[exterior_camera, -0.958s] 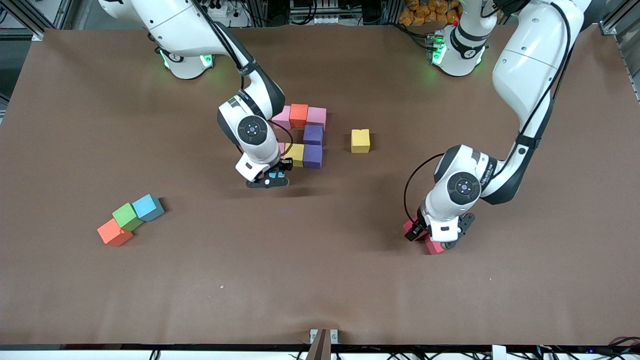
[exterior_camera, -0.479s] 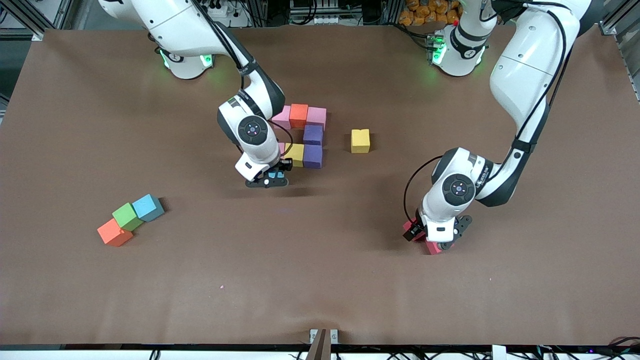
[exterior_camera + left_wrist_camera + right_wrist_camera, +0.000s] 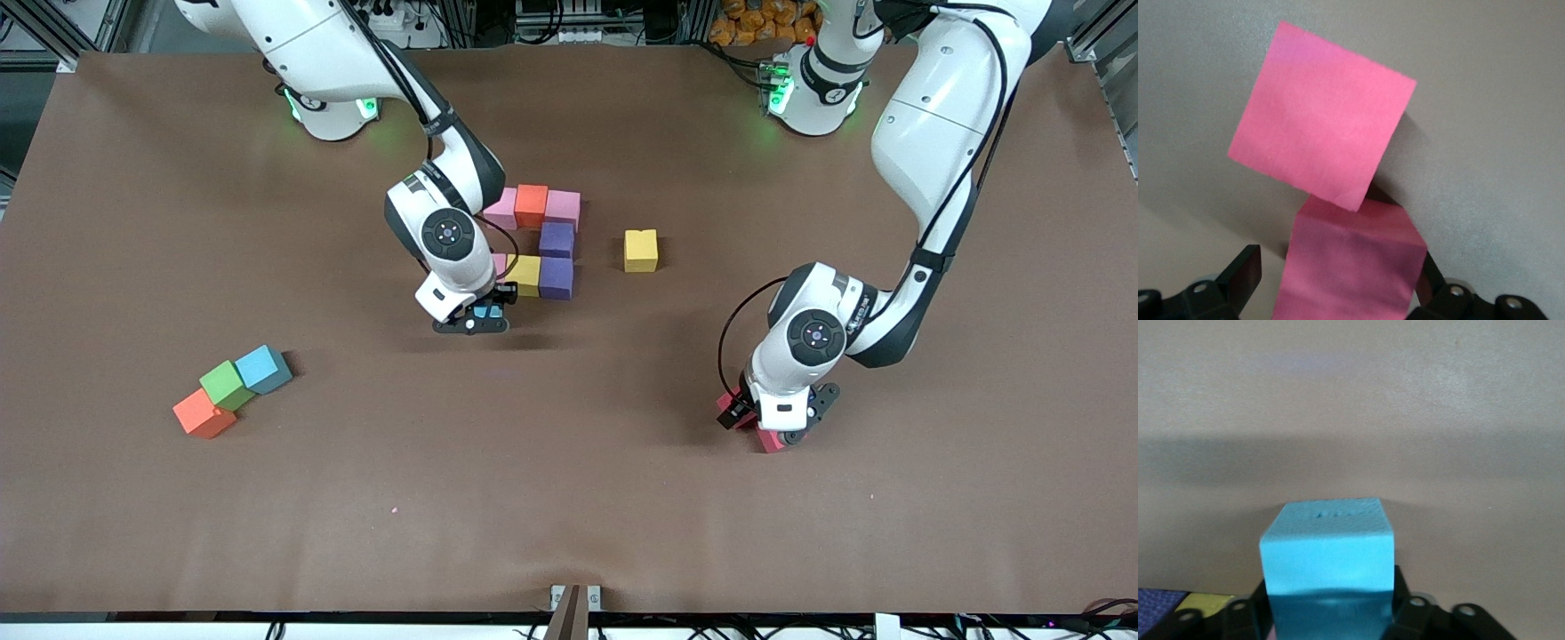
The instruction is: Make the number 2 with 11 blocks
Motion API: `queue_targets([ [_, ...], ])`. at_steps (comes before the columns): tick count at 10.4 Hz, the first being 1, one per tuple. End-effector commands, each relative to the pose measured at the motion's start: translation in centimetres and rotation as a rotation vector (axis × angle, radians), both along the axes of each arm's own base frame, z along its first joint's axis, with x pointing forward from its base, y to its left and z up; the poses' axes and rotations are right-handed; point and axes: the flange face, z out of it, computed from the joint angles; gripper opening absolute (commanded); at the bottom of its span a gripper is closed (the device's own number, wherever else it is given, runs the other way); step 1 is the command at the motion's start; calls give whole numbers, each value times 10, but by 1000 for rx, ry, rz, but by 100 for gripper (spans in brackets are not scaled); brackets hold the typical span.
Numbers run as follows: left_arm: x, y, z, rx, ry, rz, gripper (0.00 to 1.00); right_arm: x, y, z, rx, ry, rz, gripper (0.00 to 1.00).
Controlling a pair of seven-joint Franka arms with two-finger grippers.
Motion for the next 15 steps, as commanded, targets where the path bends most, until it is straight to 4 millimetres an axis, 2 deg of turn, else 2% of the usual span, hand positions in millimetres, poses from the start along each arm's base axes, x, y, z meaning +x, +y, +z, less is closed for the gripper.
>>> queue_targets([
  [1, -1, 1, 4, 13, -15, -26, 100, 6, -8, 6, -6, -10, -21, 100],
  [3, 0, 3, 4, 13, -14, -33, 100, 15, -10, 23, -5, -9, -36, 100],
  [5, 6, 13, 13, 12, -29, -19, 100, 33, -15, 62, 18, 18, -87, 100],
  [7, 6, 13, 15, 12, -32, -18, 100, 54, -41, 100, 138, 64, -157, 100],
  [8, 6, 12, 14, 14, -32, -27, 100, 65, -67, 117, 213, 90, -154, 100],
  [9, 7, 13, 14, 21, -35, -44, 100, 72, -90, 128, 220, 98, -71, 100],
  [10, 7, 13, 16, 21, -40, -43, 100, 81, -117, 132, 195, 88, 0, 100],
  [12, 6, 2, 19, 19, -47, -53, 100, 96, -164, 123, 64, 57, 174, 100],
  [15, 10, 4, 22, 33, -62, -103, 100, 115, -261, 108, 22, 85, 511, 100],
])
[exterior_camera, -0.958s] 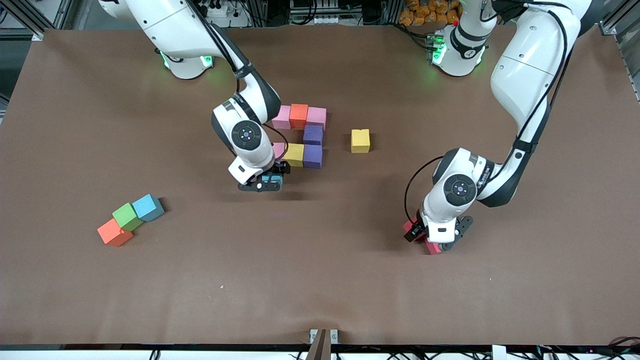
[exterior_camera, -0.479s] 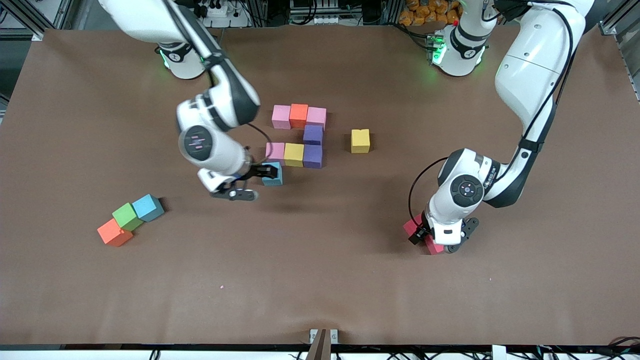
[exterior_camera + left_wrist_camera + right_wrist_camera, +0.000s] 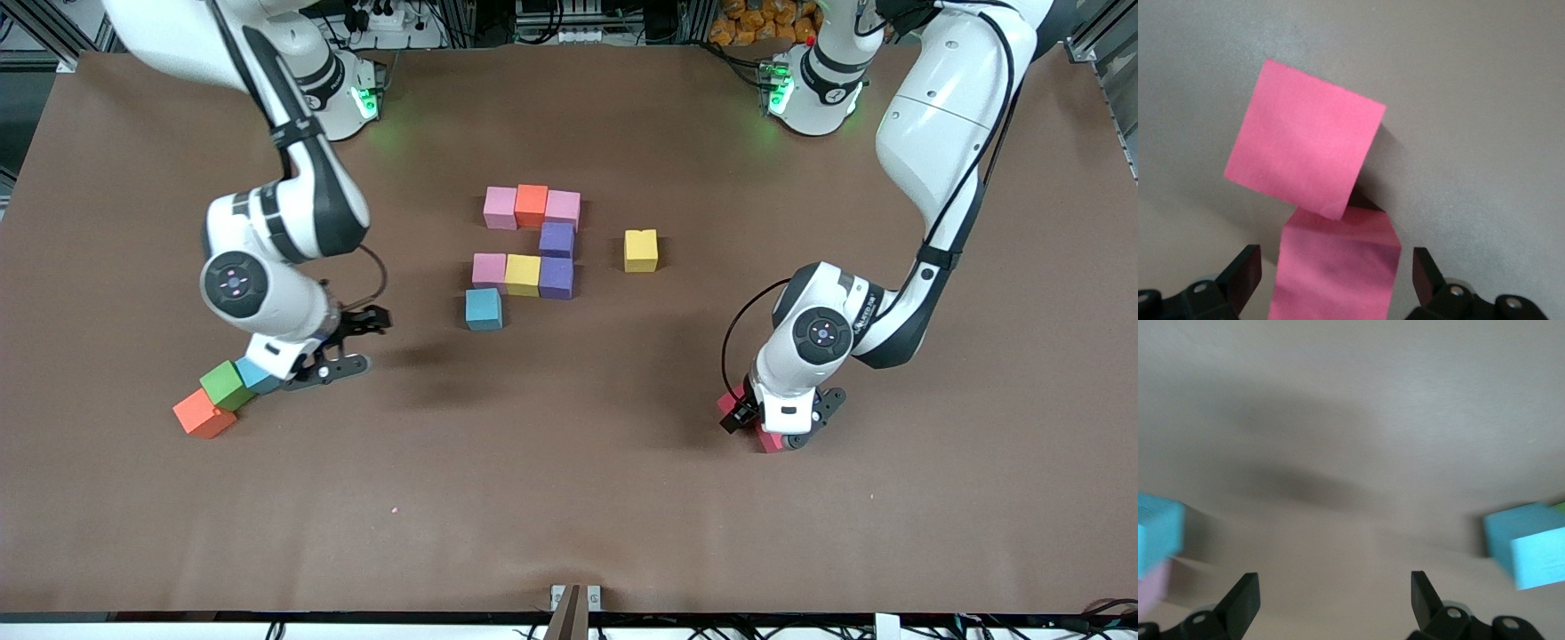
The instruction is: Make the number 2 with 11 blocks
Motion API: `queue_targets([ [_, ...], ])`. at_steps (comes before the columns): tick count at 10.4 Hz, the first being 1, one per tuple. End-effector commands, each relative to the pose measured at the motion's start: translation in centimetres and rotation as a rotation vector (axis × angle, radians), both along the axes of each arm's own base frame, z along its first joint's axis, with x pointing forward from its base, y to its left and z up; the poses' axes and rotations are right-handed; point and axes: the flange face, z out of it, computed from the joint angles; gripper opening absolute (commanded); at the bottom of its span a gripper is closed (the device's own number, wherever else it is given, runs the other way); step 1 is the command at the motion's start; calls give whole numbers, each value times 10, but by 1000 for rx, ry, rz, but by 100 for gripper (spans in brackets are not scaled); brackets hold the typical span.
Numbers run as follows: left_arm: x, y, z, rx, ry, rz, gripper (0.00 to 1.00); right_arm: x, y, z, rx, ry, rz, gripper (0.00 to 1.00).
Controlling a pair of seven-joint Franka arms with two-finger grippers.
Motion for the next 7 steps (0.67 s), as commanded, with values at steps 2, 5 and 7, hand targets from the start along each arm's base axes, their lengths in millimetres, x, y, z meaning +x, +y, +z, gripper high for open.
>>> queue_targets([
  [2, 5, 8, 9, 23, -27, -65, 100, 10, -89, -12, 1, 32, 325, 100],
  [5, 5, 7, 10, 22, -28, -64, 100, 29, -128, -24, 16, -18, 908, 100],
  [7, 5, 8, 11, 16, -25, -52, 100, 27, -143, -29, 47, 22, 1162, 100],
])
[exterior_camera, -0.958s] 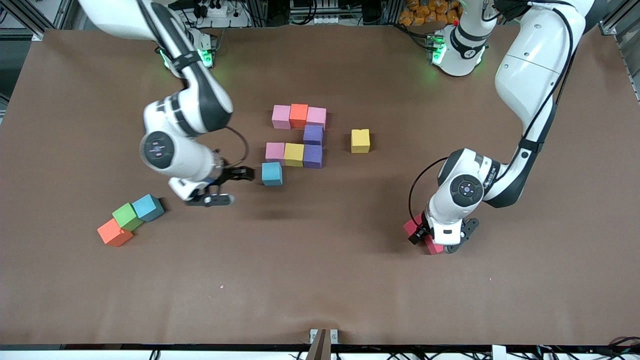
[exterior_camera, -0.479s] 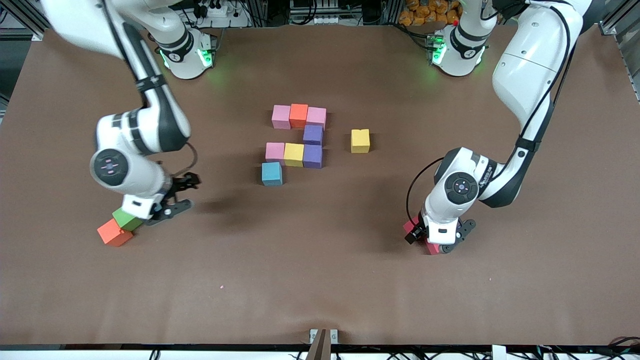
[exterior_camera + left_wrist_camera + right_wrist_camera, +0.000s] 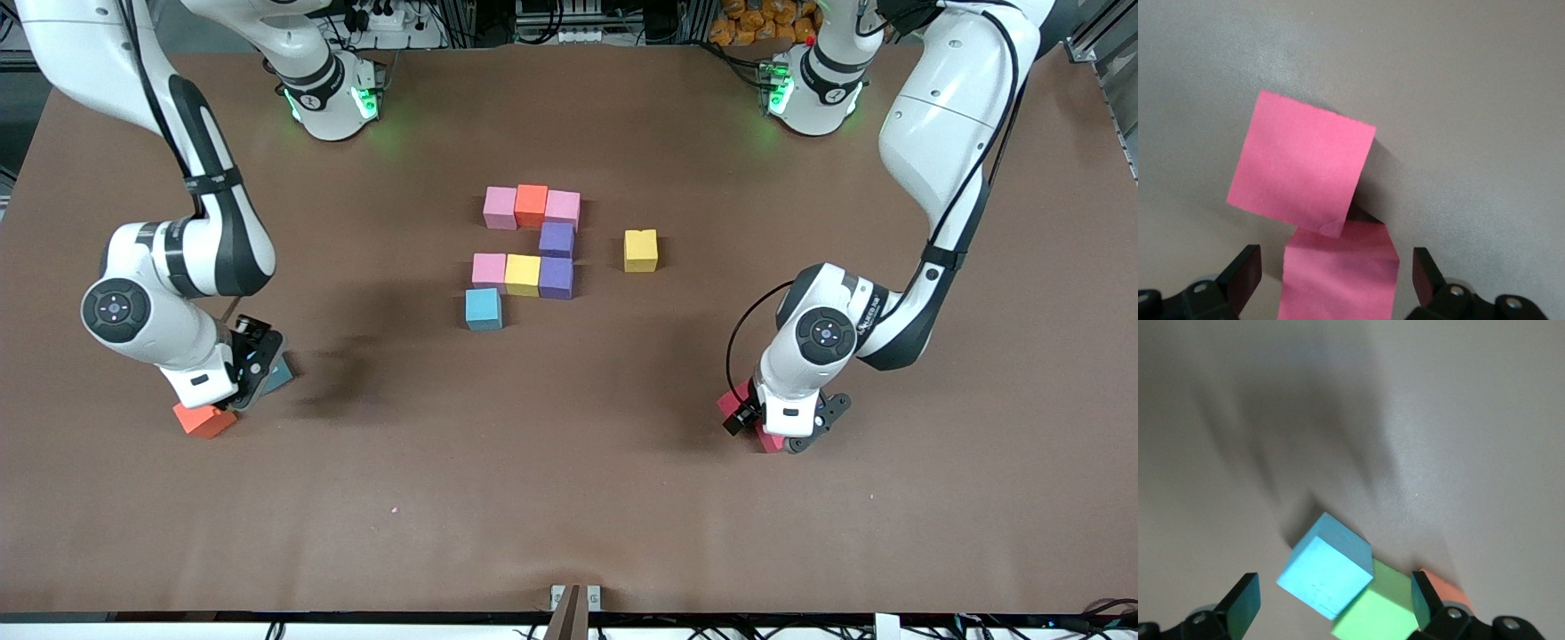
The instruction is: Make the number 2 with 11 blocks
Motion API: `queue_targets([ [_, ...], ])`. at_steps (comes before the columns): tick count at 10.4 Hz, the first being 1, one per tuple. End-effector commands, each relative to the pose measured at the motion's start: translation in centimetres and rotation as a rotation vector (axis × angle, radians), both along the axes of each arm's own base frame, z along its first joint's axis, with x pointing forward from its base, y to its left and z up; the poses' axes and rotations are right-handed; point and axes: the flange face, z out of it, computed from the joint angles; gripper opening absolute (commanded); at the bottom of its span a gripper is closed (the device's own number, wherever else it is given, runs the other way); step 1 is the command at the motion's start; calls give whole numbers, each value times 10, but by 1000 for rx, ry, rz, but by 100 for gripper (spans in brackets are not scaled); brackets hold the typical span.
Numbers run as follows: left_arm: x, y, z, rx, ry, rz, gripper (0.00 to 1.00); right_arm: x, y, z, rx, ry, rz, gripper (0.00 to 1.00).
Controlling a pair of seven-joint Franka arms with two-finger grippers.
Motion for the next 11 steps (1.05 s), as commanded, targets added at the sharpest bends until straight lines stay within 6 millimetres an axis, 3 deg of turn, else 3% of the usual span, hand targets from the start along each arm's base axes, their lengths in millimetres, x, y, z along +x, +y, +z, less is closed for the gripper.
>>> queue_targets([
  [1, 1, 2, 9, 4, -15, -4, 100, -10, -17, -13, 21, 66, 282, 100],
  [2, -1, 1, 7, 6, -8, -2, 100, -17, -21, -19, 38, 83, 325, 100],
  [4, -1, 2, 8, 3, -7, 1, 100, -10, -29, -23, 34, 30, 484, 100],
  [5, -1, 2, 10, 4, -5, 2, 100, -7, -37, -35, 25, 8, 572, 100],
  [9, 0, 3, 13, 5, -6, 3, 100, -29, -47, -73, 49, 84, 624, 100],
  [11, 0, 3, 13, 5, -6, 3, 100, -37, -49, -80, 60, 105, 644, 100],
])
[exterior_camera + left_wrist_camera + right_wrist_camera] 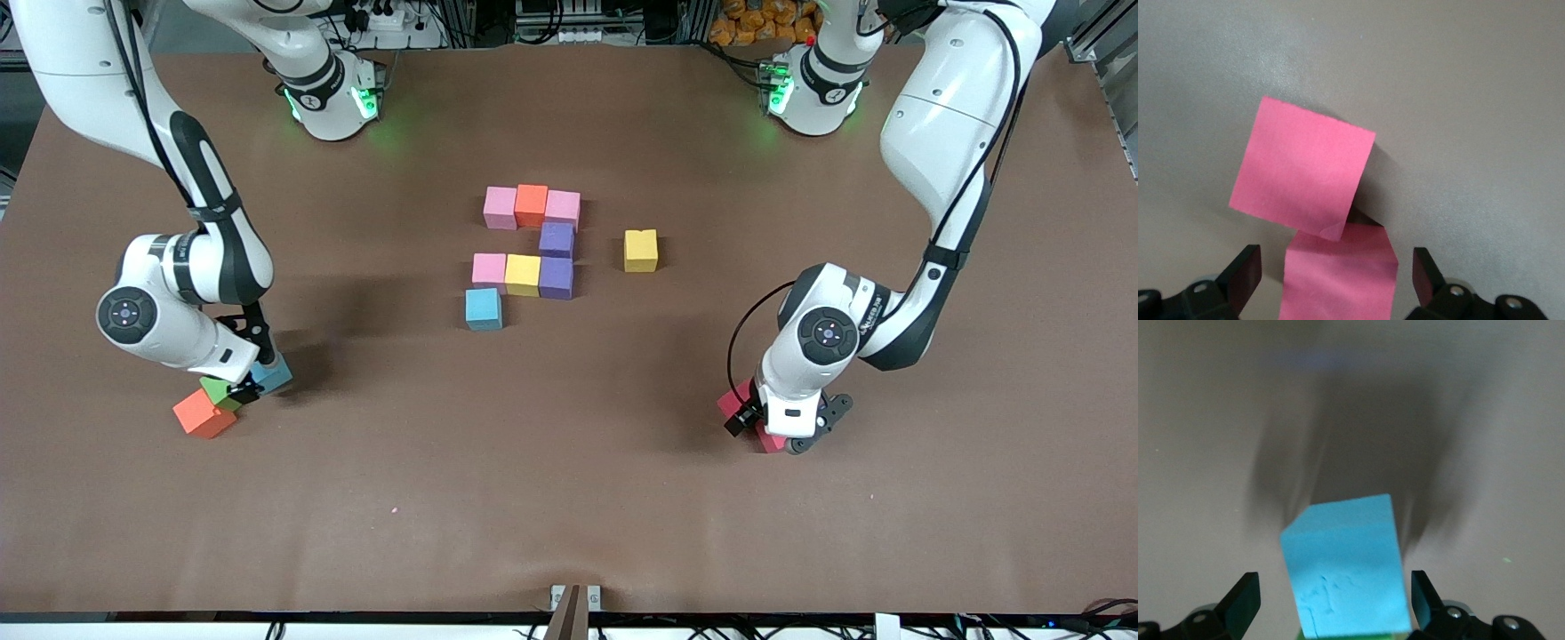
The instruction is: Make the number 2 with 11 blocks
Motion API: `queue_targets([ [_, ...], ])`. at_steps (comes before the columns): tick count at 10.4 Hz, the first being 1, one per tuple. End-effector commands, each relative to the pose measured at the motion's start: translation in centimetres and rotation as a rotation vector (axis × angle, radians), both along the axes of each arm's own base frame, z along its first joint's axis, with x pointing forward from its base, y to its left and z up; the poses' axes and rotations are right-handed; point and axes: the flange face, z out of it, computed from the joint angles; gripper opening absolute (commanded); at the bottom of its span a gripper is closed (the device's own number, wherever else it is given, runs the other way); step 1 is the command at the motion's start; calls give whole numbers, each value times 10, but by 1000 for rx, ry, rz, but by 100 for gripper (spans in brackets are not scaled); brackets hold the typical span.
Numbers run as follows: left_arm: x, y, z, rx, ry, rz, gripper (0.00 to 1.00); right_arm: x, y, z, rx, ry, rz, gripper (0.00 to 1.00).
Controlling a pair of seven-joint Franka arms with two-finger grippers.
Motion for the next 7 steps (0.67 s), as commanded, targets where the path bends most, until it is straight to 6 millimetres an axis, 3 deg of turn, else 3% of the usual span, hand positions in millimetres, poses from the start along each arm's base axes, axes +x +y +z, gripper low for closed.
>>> queue_targets([
  [1, -1, 2, 11, 5, -3, 2, 100, -9, -5, -6, 27, 11, 17, 100],
  [3, -1, 1, 12, 3, -4, 1, 100, -6, 0, -15, 65, -16, 17, 100],
  [4, -1, 1, 11, 3, -3, 1, 100, -5, 1, -14, 66, -28, 17, 89],
  [6, -1, 1, 11, 3, -3, 1, 100, 3, 13, -1, 67, -59, 28, 36],
  [7, -1, 1, 11, 3, -3, 1, 100, 13, 27, 11, 75, -95, 38, 32],
])
